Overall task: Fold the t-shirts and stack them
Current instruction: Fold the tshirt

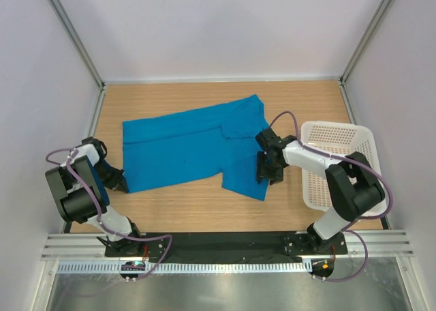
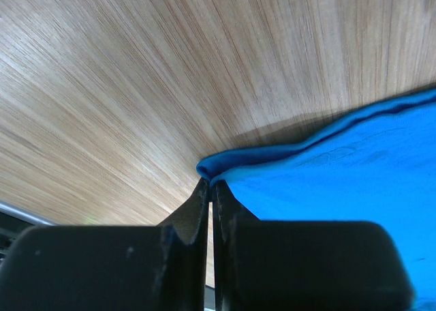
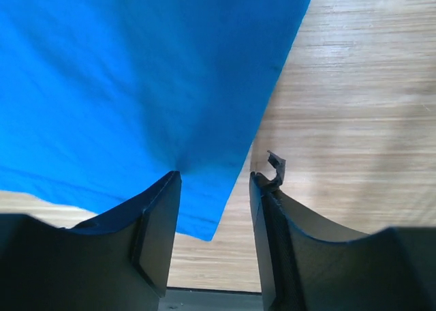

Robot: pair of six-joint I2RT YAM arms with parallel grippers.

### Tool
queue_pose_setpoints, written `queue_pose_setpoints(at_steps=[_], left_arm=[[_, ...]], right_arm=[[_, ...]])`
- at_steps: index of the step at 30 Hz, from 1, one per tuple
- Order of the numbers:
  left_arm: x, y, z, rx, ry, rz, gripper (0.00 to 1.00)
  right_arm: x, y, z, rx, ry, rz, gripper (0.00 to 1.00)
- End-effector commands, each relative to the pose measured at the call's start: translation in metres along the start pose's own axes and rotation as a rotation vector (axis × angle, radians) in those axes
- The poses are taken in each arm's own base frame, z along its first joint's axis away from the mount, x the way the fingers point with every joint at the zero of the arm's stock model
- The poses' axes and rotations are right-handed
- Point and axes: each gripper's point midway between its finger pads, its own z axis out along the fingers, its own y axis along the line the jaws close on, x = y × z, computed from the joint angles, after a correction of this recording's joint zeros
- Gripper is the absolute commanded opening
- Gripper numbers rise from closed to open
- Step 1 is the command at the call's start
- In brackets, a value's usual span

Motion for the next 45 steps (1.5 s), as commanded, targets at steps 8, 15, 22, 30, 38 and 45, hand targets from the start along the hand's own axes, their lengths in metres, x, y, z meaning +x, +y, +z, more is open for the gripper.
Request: queue_pose_setpoints(at_steps=[8,15,22,30,38,45], left_arm=[[-0.008,0.001,0.003,0.006,-0.037,0.027,0.00],[-0.001,-0.002,0.005,0.031,-0.007,0.024,0.00],[0.005,0.006,-0.005,0.008,-0.018,-0.002,0.00],[0.018,0.011,-0.034,0.067,-0.051,-0.064,0.00],[-0.008,-0.026,-0.078,0.218,-0.143,0.018,0.00],[-0.034,-0.071,-0.103,0.268,-0.170,0.126,0.00]], right_arm=[[0.005,-0.012,0.010,0.057,0.011,0.034,0.39],[0.008,-0.025,0.016,0.117,-0.002,0.037,0.10],[0.014,-0.028,-0.015,0.079,-0.037,0.029,0.01],[0.022,-0.018,-0.060,-0.053,-0.089,0.052,0.01],[-0.060,-0.014,-0.085,-0.082,-0.188,0.096,0.01],[-0.136,0.006,-0.094,-0.134,-0.253,0.096,0.01]])
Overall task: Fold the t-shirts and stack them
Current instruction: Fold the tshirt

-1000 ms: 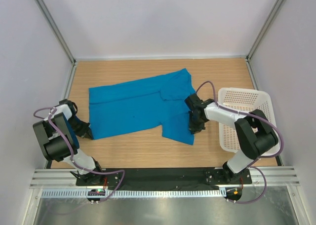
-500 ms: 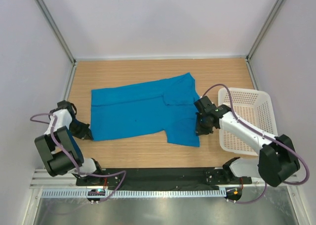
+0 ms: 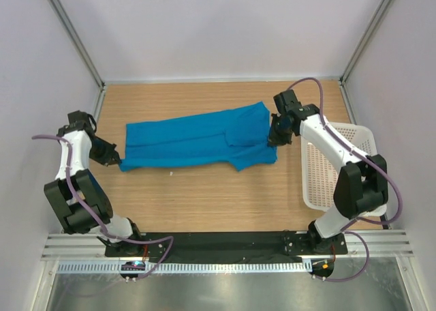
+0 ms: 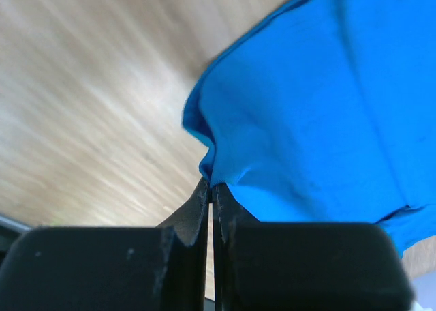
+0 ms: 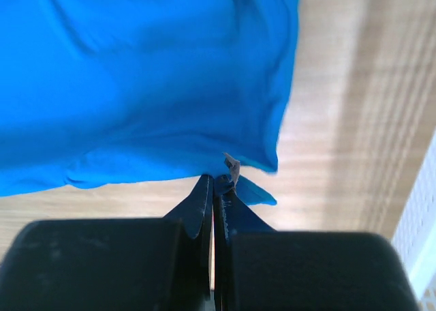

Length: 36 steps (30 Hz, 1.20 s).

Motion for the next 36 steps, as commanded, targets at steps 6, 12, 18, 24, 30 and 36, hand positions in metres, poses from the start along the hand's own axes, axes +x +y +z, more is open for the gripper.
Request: queue_pose_setpoints(at_steps=[6,12,18,24,30,36], left_arm=[[-0.025,-0.056,0.014,0.066,0.053,0.109,0.00],[-0.044,-0.080,0.030,0.080,0.071,0.119,0.00],[-0.054,-0.098,0.042,0.092,0.102,0.127,0.00],[-0.058,-0.103,0.056,0.075,0.123,0.128,0.00],[-0.062,-0.109,0.068,0.077,0.140,0.126,0.00],[-0.066,-0.115,0.077,0.076,0.147,0.128,0.01]], right_arm=[[-0.079,0.027,0.006,-0.066,-0.093,-0.007,0.01],[-0.112,0.034,0.017,-0.076,-0.109,0.013,0.01],[-0.135,0.041,0.029,-0.101,-0.109,0.029,0.01],[-0.149,0.045,0.043,-0.113,-0.099,0.040,0.01],[-0.158,0.045,0.053,-0.114,-0.094,0.052,0.01],[-0.159,0.042,0.066,-0.113,-0.072,0.069,0.01]])
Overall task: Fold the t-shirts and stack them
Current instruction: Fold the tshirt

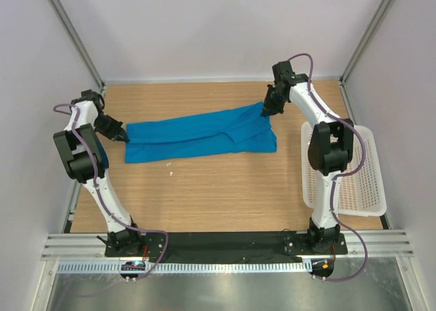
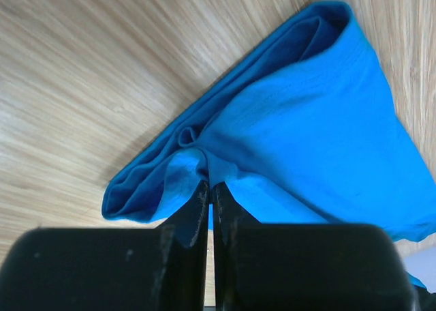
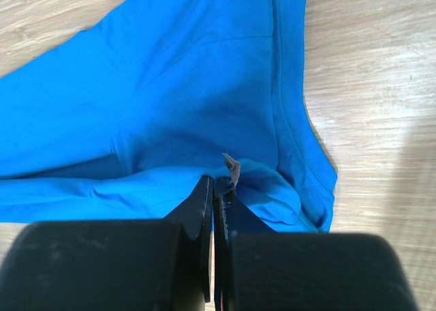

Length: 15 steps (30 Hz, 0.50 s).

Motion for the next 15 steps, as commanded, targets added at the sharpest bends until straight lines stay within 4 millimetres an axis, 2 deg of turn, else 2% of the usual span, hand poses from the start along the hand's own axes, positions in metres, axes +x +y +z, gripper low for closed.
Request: queue_pose_setpoints(at_steps=[1,6,7,8,11,15], left_arm=[[-0.007,-0.011,-0.006,0.028,-0.013,0.028,0.02],[-0.017,-0.014,-0.004,0.019,-0.032,0.038,0.10],[-0.020,-0.012,0.000,0.002,-0.031,0.038,0.14],[-0.020,-0.011,0.000,-0.007,-0.028,0.043,0.22],[-0.033,-0.019,-0.008,-0.004,-0.067,0.078,0.37],[-0.033,-0.039,-0.032,0.037,-0.126,0.122,0.49]], right_arm=[[-0.016,0.008,-0.005,-0.032,-0.033,0.008,0.01],[-0.021,0.008,0.010,-0.049,-0.038,0.045,0.02],[-0.023,0.006,0.015,-0.049,-0.038,0.056,0.04],[-0.025,0.006,0.018,-0.054,-0.039,0.066,0.05],[-0.041,0.006,0.028,-0.079,-0.081,0.115,0.09],[-0.060,0.006,0.033,-0.093,-0.095,0.160,0.18]])
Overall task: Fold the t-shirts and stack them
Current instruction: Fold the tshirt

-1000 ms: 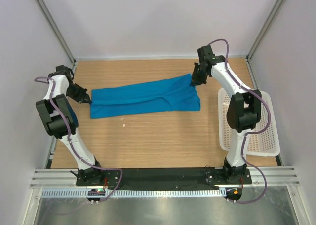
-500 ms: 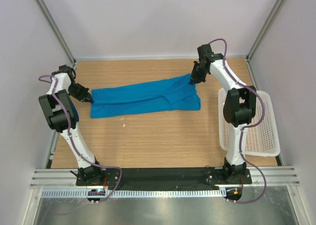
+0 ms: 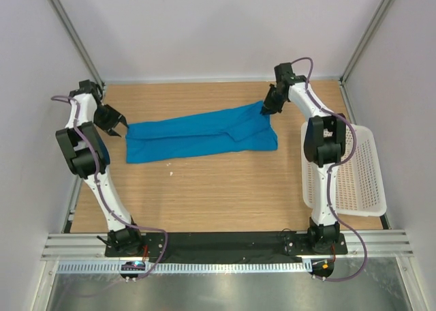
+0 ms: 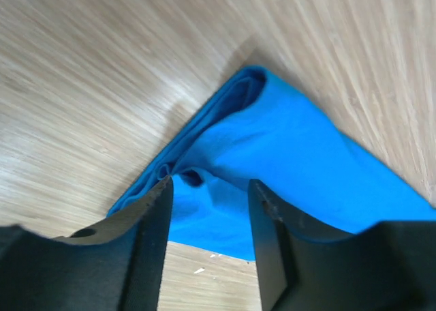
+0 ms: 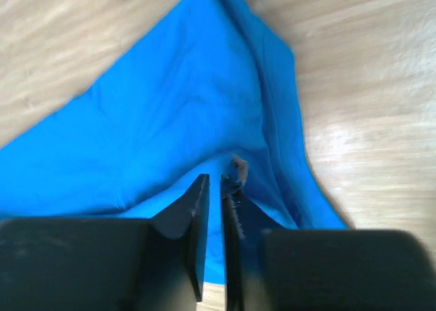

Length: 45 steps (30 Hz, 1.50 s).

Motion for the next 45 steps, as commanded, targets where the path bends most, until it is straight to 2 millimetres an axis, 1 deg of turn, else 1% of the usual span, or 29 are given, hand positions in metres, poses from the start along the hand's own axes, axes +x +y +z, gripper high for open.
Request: queue_pose_setpoints(at_steps=[1,2,3,4,5,6,7,8,9,10,11,12,13,14,15,16,17,18,19,20,21,22,23,26,30,38,42,44,45], left_arm=[[0.005,-0.019,-0.034,0.041,-0.057,0.059,0.51],[0.014,-0.026,-0.037,0.072,-0.045,0.069,0.51],[0.019,-0.030,-0.036,0.094,-0.042,0.064,0.51],[0.036,-0.025,-0.027,0.089,0.001,0.057,0.50],[0.049,-0.031,-0.034,0.124,0.015,0.065,0.49],[0.055,-0.034,-0.031,0.150,0.016,0.061,0.49],[0.074,-0.024,-0.022,0.137,0.056,0.054,0.48],[0.082,-0.026,-0.024,0.154,0.061,0.061,0.47],[0.091,-0.028,-0.023,0.169,0.078,0.068,0.47],[0.096,-0.027,-0.017,0.176,0.087,0.069,0.46],[0.105,-0.019,-0.008,0.163,0.120,0.058,0.45],[0.109,-0.018,-0.003,0.166,0.142,0.054,0.44],[0.110,-0.016,0.001,0.166,0.153,0.065,0.40],[0.111,-0.016,0.005,0.160,0.165,0.069,0.38],[0.112,-0.013,0.012,0.149,0.179,0.068,0.37],[0.110,-0.012,0.016,0.145,0.179,0.077,0.36],[0.107,-0.013,0.018,0.146,0.170,0.080,0.36],[0.106,-0.012,0.024,0.138,0.174,0.081,0.36],[0.105,-0.011,0.027,0.131,0.179,0.090,0.36],[0.106,-0.010,0.025,0.112,0.195,0.088,0.35],[0.110,-0.008,0.029,0.100,0.225,0.081,0.33],[0.110,-0.008,0.030,0.100,0.232,0.084,0.32],[0.109,-0.008,0.031,0.103,0.227,0.084,0.32],[0.107,-0.007,0.030,0.090,0.216,0.084,0.32],[0.108,-0.010,0.031,0.105,0.224,0.067,0.32],[0.108,-0.005,0.029,0.078,0.229,0.094,0.31],[0.103,-0.008,0.026,0.082,0.219,0.107,0.31],[0.103,-0.010,0.025,0.086,0.219,0.108,0.31],[0.103,-0.010,0.024,0.089,0.218,0.107,0.31]], right_arm=[[-0.048,0.025,-0.016,-0.084,-0.115,0.042,0.21],[-0.044,0.021,-0.019,-0.057,-0.092,0.044,0.24],[-0.052,0.026,-0.029,-0.060,-0.114,0.033,0.33],[-0.052,0.021,-0.032,-0.028,-0.123,0.018,0.36],[-0.050,0.020,-0.040,-0.014,-0.119,0.003,0.38],[-0.050,0.016,-0.046,0.008,-0.126,-0.031,0.42],[-0.043,0.012,-0.052,0.034,-0.107,-0.053,0.42],[-0.039,0.012,-0.057,0.044,-0.104,-0.072,0.42],[-0.028,0.015,-0.067,0.048,-0.096,-0.101,0.42],[-0.021,0.014,-0.071,0.057,-0.087,-0.128,0.42],[-0.015,0.015,-0.075,0.053,-0.084,-0.141,0.42],[0.006,0.014,-0.077,0.056,-0.052,-0.161,0.41],[0.009,0.018,-0.078,0.037,-0.063,-0.161,0.39],[0.019,0.023,-0.077,0.006,-0.044,-0.156,0.38],[0.034,0.018,-0.075,-0.001,-0.013,-0.147,0.38],[0.040,0.031,-0.072,-0.050,-0.018,-0.143,0.38],[0.045,0.032,-0.070,-0.065,-0.017,-0.141,0.38],[0.059,0.028,-0.066,-0.068,-0.001,-0.138,0.38],[0.060,0.037,-0.061,-0.100,-0.023,-0.146,0.38],[0.075,0.033,-0.053,-0.106,0.014,-0.120,0.39],[0.080,0.034,-0.050,-0.122,0.030,-0.094,0.39],[0.079,0.039,-0.046,-0.155,0.020,-0.079,0.40],[0.092,0.039,-0.039,-0.177,0.058,-0.047,0.42],[0.094,0.043,-0.025,-0.209,0.054,-0.019,0.47],[0.093,0.048,-0.013,-0.236,0.056,0.004,0.47],[0.098,0.046,0.007,-0.229,0.083,0.058,0.46],[0.087,0.053,0.012,-0.250,0.058,0.058,0.45],[0.072,0.060,0.011,-0.260,0.011,0.051,0.44],[0.063,0.064,0.016,-0.272,-0.018,0.046,0.44]])
